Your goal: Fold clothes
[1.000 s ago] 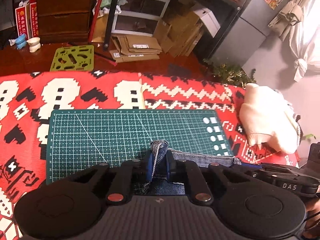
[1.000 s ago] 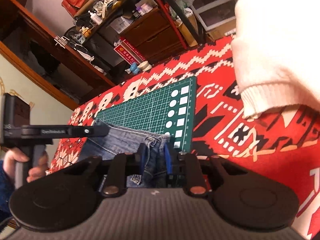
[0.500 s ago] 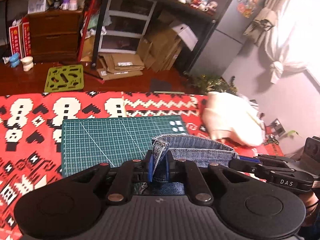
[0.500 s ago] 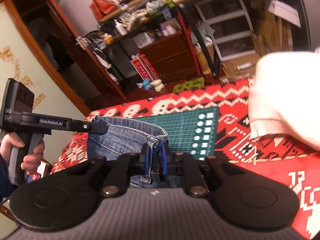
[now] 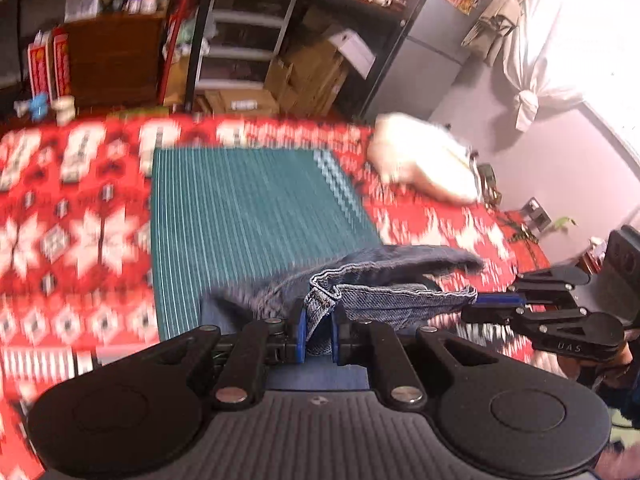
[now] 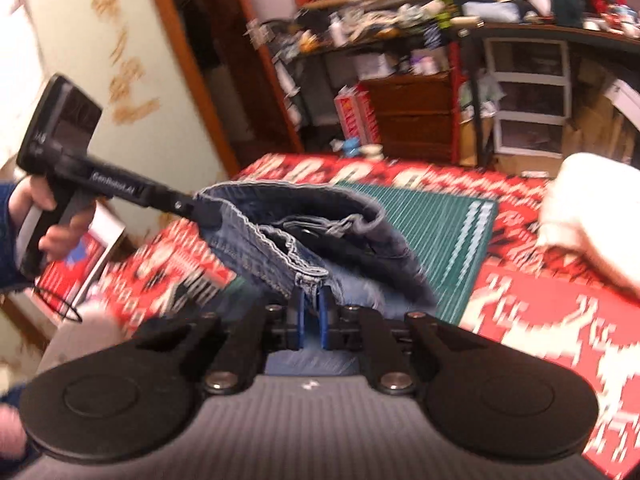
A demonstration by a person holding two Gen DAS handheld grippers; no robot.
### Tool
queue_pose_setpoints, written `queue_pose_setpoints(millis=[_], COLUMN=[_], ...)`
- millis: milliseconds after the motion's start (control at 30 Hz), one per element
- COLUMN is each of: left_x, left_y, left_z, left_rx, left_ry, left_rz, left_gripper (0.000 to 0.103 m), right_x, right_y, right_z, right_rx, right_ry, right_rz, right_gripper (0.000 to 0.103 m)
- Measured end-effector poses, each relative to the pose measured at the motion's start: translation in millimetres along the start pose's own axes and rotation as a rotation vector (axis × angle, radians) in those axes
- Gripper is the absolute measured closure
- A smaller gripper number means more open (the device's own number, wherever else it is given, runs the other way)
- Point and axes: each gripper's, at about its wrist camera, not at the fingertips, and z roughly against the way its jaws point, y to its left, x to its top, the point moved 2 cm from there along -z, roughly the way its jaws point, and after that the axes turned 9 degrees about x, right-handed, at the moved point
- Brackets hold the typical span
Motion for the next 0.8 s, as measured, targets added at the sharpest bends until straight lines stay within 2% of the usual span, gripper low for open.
queue_pose_setpoints(millis=[133, 167, 267, 367, 467, 533, 633, 800], left_x=[-43, -54, -77, -91, -95, -91, -86, -72], left_y=[11, 16, 27, 38, 48, 53, 57, 53], left_z=[-11, -15, -24, -24, -16, -11, -11, -24], left_rx=[0.04, 0.043, 0.068, 0.093, 0.09, 0.086, 0.07, 0.038], left_ry=[0.087, 0.118, 0.191, 0.231, 0.22, 0.2, 0.172, 0.149], left_rz=[0.027, 0.041, 0.072, 0.108, 0.16, 0.195, 0.232, 0.271], left_gripper=[0.09, 0.089, 0.086, 0.086, 0.086, 0.077, 0.071, 0.065], right_x=[-30, -36, -51, -60, -67, -68, -71, -77], right_y=[15, 16, 17, 11, -4, -18, -35, -58], right_z=[5, 7, 13, 20, 25, 22, 13, -1], right_rx=[0.026, 0.03, 0.048, 0.032, 0.041, 0.046, 0.053, 0.082], right_ry=[0.079, 0.097, 0.147, 0.17, 0.161, 0.151, 0.135, 0.096], right_rz=[-0.03, -0.041, -0.069, -0.091, -0.186, -0.252, -0.365, -0.523], right_gripper=[0.094, 0.091, 0.085, 0.082, 0.08, 0.079, 0.078, 0.067])
